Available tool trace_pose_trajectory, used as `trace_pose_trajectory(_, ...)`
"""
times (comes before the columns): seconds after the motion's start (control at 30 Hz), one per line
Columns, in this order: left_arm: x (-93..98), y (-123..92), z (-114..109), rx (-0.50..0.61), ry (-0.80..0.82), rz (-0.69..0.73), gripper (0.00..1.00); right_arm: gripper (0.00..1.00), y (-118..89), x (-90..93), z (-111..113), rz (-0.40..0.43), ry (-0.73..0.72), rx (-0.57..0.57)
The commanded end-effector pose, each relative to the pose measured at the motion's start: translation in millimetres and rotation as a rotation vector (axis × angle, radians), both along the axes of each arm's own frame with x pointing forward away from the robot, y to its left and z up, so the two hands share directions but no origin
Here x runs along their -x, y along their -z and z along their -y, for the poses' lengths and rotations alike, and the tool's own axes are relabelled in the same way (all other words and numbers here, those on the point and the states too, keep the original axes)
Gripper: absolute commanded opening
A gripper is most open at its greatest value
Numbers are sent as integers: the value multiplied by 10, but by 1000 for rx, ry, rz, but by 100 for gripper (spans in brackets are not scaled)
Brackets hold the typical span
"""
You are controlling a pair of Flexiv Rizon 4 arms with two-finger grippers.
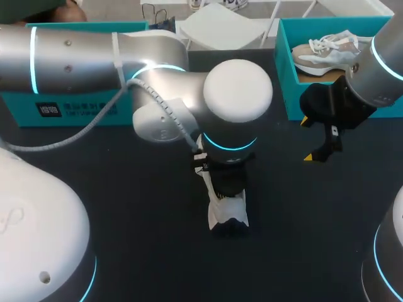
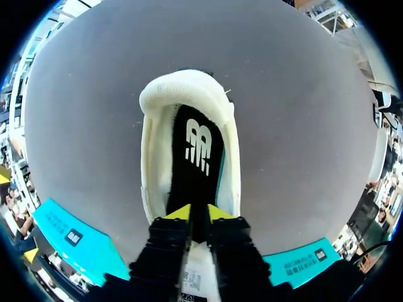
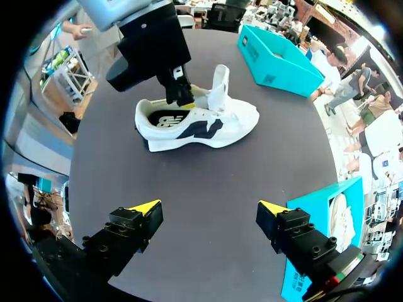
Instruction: Take the shoe out of the shoebox, open the shoe tongue, remove and reinsert the insole, then place the shoe into the shoebox
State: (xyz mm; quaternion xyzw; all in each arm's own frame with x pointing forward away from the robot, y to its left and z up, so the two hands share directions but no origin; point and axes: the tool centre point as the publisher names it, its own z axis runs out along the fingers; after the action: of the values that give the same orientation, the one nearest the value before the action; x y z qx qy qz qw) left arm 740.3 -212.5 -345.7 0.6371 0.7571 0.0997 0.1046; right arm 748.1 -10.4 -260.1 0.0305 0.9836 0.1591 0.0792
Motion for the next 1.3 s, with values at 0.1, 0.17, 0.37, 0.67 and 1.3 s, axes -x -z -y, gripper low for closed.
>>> trace_pose_trajectory(0.1, -47, 13, -54, 4, 8, 3, 100, 100, 13, -4, -10, 0, 0, 2)
trace_pose_trajectory(0.17, -52, 7, -49, -3, 18, 6, 100, 100, 13, -4, -10, 0, 0, 2)
trace_pose_trajectory(0.37, -33, -79, -62, -4, 47, 3, 100, 100, 13, -4, -10, 0, 0, 2)
trace_pose_trajectory(0.67, -15, -104, -81, -33, 82, -6, 100, 100, 13, -4, -10, 0, 0, 2)
trace_pose_trajectory(1.3, -303, -428, -72, -20, 153, -48, 100, 100, 13, -4, -10, 0, 0, 2)
